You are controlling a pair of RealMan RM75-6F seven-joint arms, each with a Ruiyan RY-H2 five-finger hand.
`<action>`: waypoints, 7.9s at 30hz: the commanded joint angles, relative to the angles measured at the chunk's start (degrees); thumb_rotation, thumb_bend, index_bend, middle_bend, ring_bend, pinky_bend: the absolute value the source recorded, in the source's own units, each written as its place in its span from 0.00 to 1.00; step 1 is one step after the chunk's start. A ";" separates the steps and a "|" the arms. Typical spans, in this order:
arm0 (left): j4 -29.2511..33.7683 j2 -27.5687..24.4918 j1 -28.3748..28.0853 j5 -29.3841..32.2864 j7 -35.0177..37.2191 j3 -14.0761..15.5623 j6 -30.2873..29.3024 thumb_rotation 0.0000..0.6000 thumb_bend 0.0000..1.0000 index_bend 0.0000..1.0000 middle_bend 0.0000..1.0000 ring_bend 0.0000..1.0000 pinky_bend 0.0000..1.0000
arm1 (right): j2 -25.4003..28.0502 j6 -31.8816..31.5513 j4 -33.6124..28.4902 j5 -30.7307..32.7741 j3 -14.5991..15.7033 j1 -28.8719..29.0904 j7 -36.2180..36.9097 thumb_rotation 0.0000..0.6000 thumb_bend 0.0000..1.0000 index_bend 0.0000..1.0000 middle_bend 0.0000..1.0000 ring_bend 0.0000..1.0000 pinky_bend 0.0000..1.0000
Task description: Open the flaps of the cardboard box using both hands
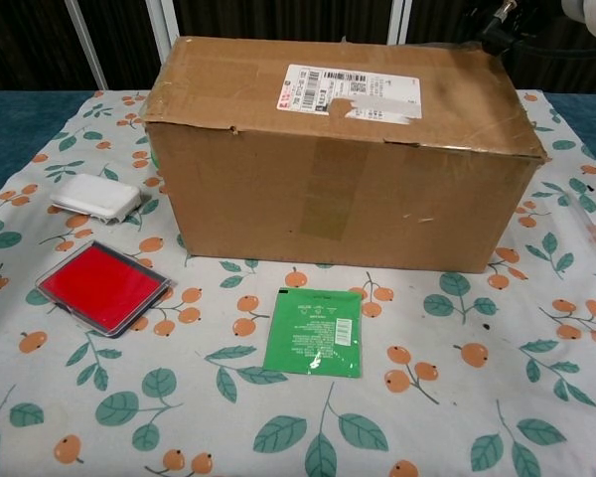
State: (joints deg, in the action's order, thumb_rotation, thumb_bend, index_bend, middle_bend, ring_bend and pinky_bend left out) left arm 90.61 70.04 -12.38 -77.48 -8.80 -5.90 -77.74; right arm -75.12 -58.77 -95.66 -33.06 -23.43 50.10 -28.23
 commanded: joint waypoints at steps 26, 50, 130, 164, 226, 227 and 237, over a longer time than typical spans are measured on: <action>0.42 -0.03 -0.01 -0.01 0.23 0.13 -0.22 1.00 0.04 0.00 0.00 0.00 0.00 | 9.86 -2.29 -18.26 9.06 -5.64 4.32 3.17 1.00 1.00 0.49 0.58 0.56 0.50; 0.27 0.28 -0.01 -0.46 -0.20 0.39 -0.55 1.00 0.04 0.00 0.00 0.00 0.00 | 19.06 -4.69 -31.79 27.24 -8.19 11.70 3.02 1.00 1.00 0.49 0.57 0.56 0.53; 20.63 -0.69 -9.70 4.62 -23.58 -7.79 2.31 1.00 0.09 0.00 0.00 0.00 0.00 | 2.53 -40.11 5.84 -33.37 25.30 -30.96 23.39 1.00 0.23 0.00 0.00 0.00 0.21; 9.58 17.00 -38.14 21.02 -40.60 -13.50 10.69 1.00 0.23 0.00 0.00 0.00 0.00 | 1.96 -29.22 5.92 -34.97 15.62 -37.83 28.95 1.00 0.25 0.00 0.00 0.00 0.21; -9.38 11.17 -48.16 17.06 -29.27 -12.01 15.14 1.00 0.15 0.00 0.00 0.00 0.00 | 2.08 -24.33 5.52 -37.22 11.39 -42.15 31.39 1.00 0.26 0.00 0.00 0.00 0.21; -6.52 9.73 -46.56 16.84 -29.09 -11.38 13.78 1.00 0.15 0.00 0.00 0.00 0.00 | 2.21 -24.30 5.43 -37.39 11.42 -42.09 30.99 1.00 0.26 0.00 0.00 0.00 0.21; 12.00 -1.11 -30.18 10.11 -24.10 -2.89 -0.35 1.00 0.14 0.00 0.00 0.00 0.00 | 3.55 -25.66 2.91 -38.61 10.57 -41.72 27.19 1.00 0.27 0.00 0.00 0.00 0.21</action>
State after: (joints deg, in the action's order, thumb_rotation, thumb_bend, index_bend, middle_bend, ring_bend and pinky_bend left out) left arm 99.37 72.02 -46.38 -64.82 -34.82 -11.73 -74.64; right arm -71.72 -84.31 -92.55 -71.53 -12.90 8.43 -0.82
